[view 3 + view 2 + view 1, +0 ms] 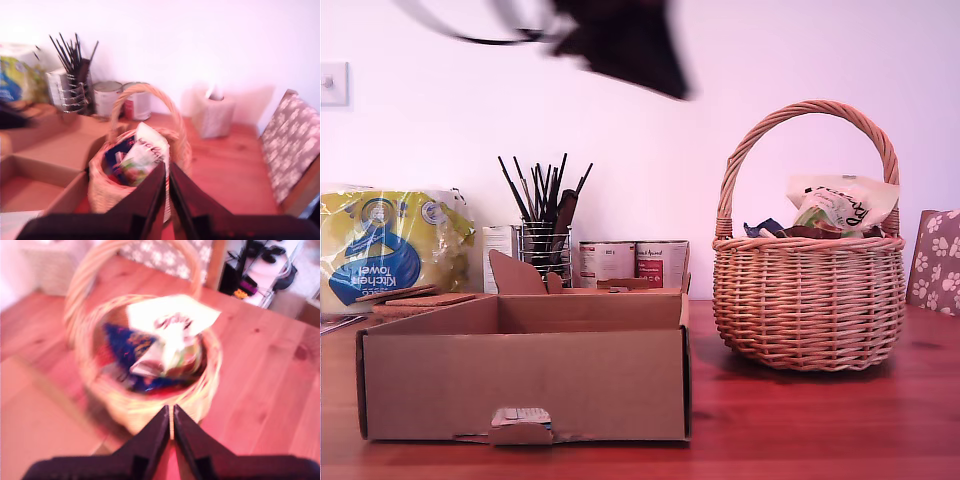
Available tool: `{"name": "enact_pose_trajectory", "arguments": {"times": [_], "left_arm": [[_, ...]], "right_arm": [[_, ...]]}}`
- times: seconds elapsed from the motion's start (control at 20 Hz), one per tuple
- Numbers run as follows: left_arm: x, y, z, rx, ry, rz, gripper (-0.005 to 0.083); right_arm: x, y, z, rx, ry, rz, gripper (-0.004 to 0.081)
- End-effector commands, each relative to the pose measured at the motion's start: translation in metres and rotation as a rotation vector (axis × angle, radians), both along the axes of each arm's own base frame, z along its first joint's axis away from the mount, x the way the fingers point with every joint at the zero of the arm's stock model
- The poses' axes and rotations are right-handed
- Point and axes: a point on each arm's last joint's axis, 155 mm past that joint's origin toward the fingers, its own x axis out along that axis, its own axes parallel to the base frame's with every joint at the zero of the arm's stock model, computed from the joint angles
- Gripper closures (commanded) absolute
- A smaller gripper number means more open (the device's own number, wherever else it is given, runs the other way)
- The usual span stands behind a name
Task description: Move the bags of Easter eggs from the cardboard box on the left into the woven basket on the right side.
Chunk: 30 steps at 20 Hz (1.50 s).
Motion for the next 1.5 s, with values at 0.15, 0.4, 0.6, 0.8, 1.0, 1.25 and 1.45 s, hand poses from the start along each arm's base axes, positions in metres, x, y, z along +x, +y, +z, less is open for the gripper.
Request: {"name": "enact_pose_trajectory", "arguments": {"times": [0.15, 0.4, 0.6, 0.8, 1.0, 1.25, 1.45], "left_arm": [[-0.019, 0.050, 0.012, -0.072, -0.059, 0.088, 0.0793], [-0.048, 0.081, 0.026, -0.134, -0.111, 0.120, 0.0793], [-0.056, 0.096, 0.035, -0.152, -0.151, 0.151, 0.0793], [-0.058, 0.106, 0.040, -0.160, -0.180, 0.186, 0.0793], [-0.064, 0.123, 0.020, -0.152, -0.196, 0.231, 0.0793], [-0.075, 0.160, -0.011, -0.165, -0.232, 0.349, 0.0793], [-0.079, 0.200, -0.014, -0.228, -0.312, 0.490, 0.0793]], "right_arm": [[0.002, 0.000, 0.003, -0.009, -0.018, -0.005, 0.0782], [0.024, 0.034, -0.035, 0.020, 0.105, 0.093, 0.0782], [0.056, 0.038, -0.056, 0.015, 0.117, 0.043, 0.0782], [0.072, 0.005, -0.053, 0.007, 0.093, -0.066, 0.0782], [0.073, -0.010, -0.052, 0.067, 0.098, -0.055, 0.0782], [0.060, 0.017, -0.045, 0.079, 0.075, 0.113, 0.0783], [0.048, 0.027, -0.040, 0.068, 0.052, 0.174, 0.0783]]}}
